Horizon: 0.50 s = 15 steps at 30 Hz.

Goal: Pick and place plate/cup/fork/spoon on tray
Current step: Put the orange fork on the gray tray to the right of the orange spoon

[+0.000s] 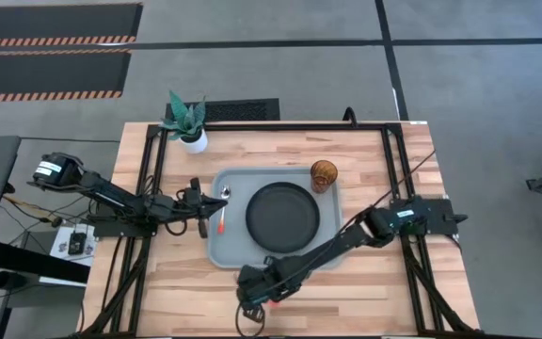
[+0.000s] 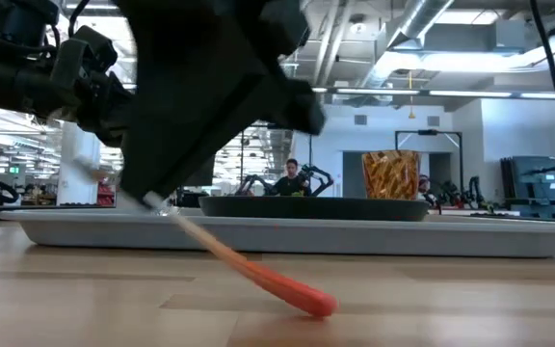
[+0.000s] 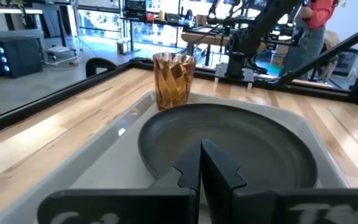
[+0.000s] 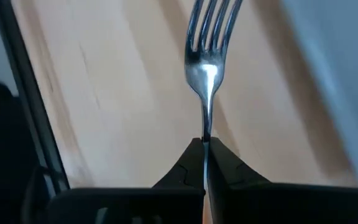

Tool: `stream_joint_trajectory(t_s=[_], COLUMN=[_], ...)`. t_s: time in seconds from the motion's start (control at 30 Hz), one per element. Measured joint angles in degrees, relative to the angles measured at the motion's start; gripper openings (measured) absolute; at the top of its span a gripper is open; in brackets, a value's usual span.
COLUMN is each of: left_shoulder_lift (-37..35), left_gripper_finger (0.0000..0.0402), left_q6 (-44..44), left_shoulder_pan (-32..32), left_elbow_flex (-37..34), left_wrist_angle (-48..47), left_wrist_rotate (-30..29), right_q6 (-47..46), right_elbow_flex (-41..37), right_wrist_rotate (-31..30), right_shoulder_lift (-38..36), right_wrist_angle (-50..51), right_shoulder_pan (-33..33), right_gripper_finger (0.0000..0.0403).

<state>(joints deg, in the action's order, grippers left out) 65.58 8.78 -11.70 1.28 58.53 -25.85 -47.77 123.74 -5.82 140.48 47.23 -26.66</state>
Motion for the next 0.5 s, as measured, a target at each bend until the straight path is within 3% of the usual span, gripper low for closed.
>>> stream_joint_trajectory(t_s=[0.13,0.5], left_shoulder_lift=[0.0,0.0], left_gripper_finger=[0.0,0.0], left_q6=[0.0,0.0], left_shoulder_pan=[0.0,0.0], left_elbow_flex=[0.0,0.0], left_wrist_angle=[0.0,0.1], left_wrist_rotate=[0.0,-0.1], right_q6=[4.0,4.3], right_elbow_flex=[2.2,2.3], right_wrist_rotate=[1.7,2.8], right_shoulder_lift=[2.0,2.5], right_wrist_angle=[0.0,-2.0], right_shoulder_pan=[0.1,0.9], right_gripper_finger=[0.0013,0.003])
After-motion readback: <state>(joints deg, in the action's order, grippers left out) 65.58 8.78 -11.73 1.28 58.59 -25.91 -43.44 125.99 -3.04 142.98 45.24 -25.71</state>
